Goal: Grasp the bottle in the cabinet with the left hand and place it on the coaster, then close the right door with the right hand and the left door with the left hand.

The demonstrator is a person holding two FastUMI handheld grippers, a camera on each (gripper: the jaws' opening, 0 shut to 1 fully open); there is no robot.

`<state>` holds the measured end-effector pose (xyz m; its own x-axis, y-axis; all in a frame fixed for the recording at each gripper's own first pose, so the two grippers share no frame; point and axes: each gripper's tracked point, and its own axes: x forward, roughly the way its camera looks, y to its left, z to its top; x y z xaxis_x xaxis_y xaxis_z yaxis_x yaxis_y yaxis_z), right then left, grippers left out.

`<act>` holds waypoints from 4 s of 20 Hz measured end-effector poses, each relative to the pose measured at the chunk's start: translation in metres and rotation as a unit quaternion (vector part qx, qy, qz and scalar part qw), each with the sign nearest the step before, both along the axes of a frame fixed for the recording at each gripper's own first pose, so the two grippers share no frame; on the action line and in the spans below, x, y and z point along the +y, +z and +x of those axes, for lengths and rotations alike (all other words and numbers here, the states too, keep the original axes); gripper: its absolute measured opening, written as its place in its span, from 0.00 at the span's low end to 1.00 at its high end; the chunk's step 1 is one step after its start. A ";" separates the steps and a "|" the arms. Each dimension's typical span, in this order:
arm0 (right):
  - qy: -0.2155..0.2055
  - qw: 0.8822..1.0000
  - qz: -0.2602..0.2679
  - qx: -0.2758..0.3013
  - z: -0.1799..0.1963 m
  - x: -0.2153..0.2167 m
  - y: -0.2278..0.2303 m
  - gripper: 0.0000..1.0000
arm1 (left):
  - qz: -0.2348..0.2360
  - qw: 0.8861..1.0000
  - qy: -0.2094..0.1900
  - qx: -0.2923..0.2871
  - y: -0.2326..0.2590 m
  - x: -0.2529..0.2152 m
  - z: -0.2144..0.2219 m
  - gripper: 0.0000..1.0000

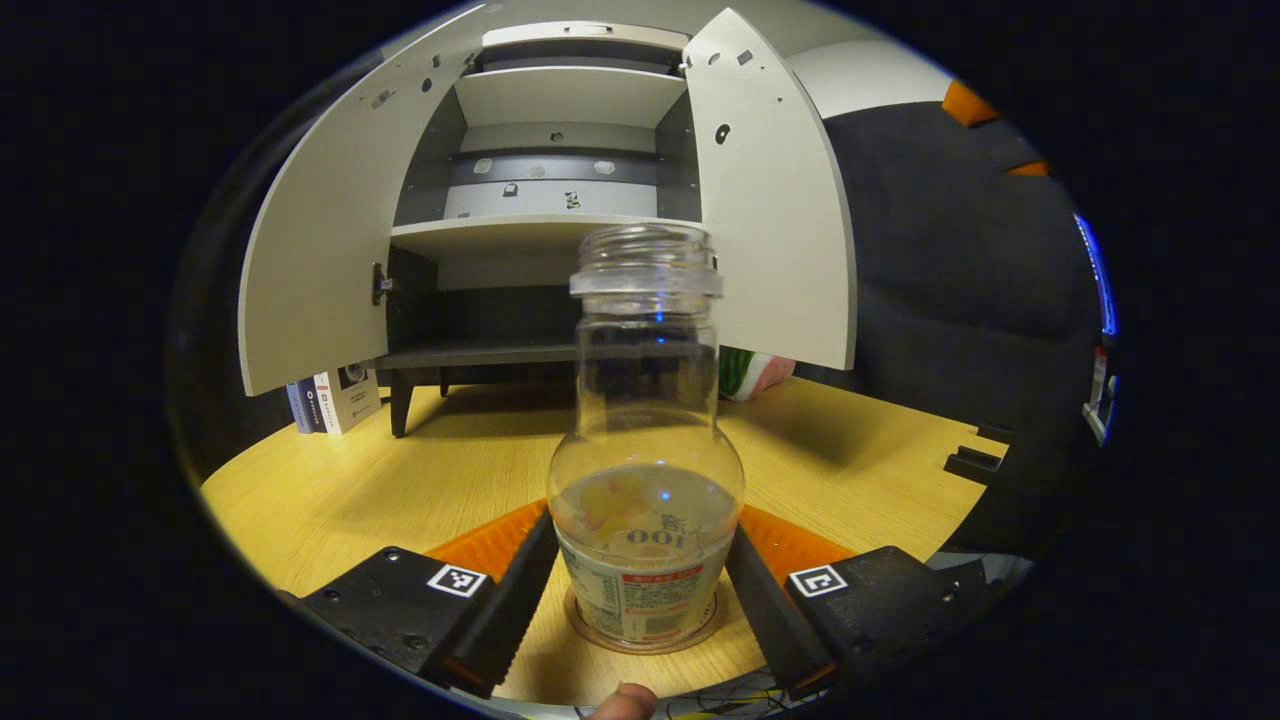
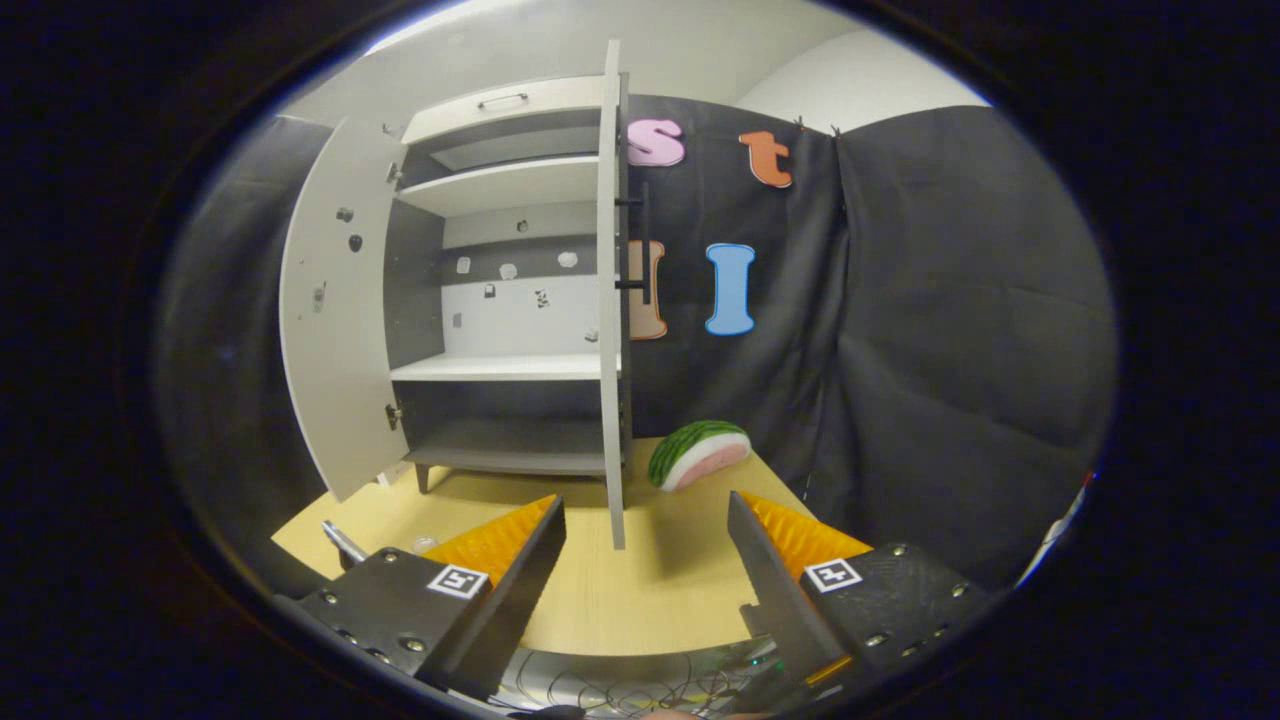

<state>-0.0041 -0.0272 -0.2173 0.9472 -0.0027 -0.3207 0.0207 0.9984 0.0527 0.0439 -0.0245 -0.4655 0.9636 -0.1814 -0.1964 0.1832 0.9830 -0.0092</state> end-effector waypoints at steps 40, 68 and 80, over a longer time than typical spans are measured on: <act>-0.006 0.995 0.000 -0.096 0.240 -0.027 0.164 0.86 | -0.049 0.989 0.070 -0.119 0.405 0.220 -0.055 0.96; 0.044 0.993 0.023 -0.109 0.249 0.072 0.167 0.87 | -0.031 0.984 0.156 -0.077 0.374 0.310 -0.067 0.96; 0.078 0.989 0.010 -0.122 0.221 0.102 0.169 0.93 | -0.010 0.972 0.224 -0.076 0.377 0.390 -0.031 0.96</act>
<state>0.2173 0.0752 -0.0486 0.9846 0.1545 -0.0813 -0.1502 0.9870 0.0570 0.0127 0.3657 -0.0888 0.9642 0.2610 -0.0466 -0.2627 0.9642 -0.0364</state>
